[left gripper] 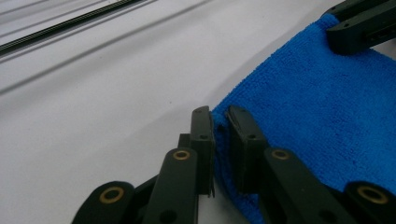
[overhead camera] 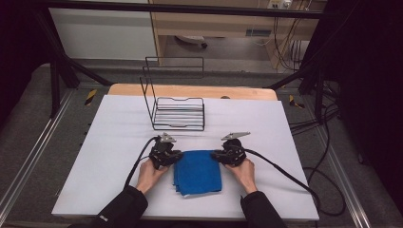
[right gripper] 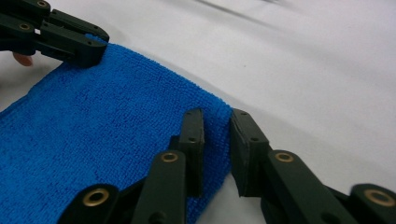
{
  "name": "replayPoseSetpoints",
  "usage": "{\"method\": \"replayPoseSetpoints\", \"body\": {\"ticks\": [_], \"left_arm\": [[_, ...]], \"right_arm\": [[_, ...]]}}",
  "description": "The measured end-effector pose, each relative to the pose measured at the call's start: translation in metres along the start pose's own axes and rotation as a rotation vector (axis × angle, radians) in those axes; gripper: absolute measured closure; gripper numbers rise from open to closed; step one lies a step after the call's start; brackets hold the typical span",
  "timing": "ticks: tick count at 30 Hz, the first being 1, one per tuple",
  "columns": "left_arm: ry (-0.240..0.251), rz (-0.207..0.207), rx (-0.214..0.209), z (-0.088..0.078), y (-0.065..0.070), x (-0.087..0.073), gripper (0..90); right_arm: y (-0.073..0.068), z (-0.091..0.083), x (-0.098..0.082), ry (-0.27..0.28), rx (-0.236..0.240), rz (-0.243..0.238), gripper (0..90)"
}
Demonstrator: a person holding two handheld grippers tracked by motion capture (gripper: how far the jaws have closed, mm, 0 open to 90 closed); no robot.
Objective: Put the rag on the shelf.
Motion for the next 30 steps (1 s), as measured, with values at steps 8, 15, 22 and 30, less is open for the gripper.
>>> {"method": "replayPoseSetpoints", "body": {"ticks": [8,15,22,30], "left_arm": [[0.006,0.011,0.001,0.0,0.001,0.0,82.0],[0.016,-0.03,-0.011,-0.003,-0.001,0.002,83.9],[0.077,-0.047,-0.028,-0.016,-0.001,0.012,84.0],[0.135,-0.029,-0.044,-0.031,0.003,0.022,83.9]], "right_arm": [[0.0,-0.001,0.001,0.001,0.011,0.011,84.8],[-0.001,-0.005,0.005,0.02,0.011,0.016,85.1],[-0.005,-0.016,0.012,0.076,0.021,0.009,85.1],[-0.011,-0.032,0.02,0.15,0.036,-0.014,85.1]]}}
Point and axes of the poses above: each handheld gripper's, and its own axes: z roughly forward along the jaws, x roughly out of its top, y roughly to its right, the point moved 2 cm from there along z, roughly forward along the jaws, and after that the axes turned 14 degrees about y, right-handed, at the moved point
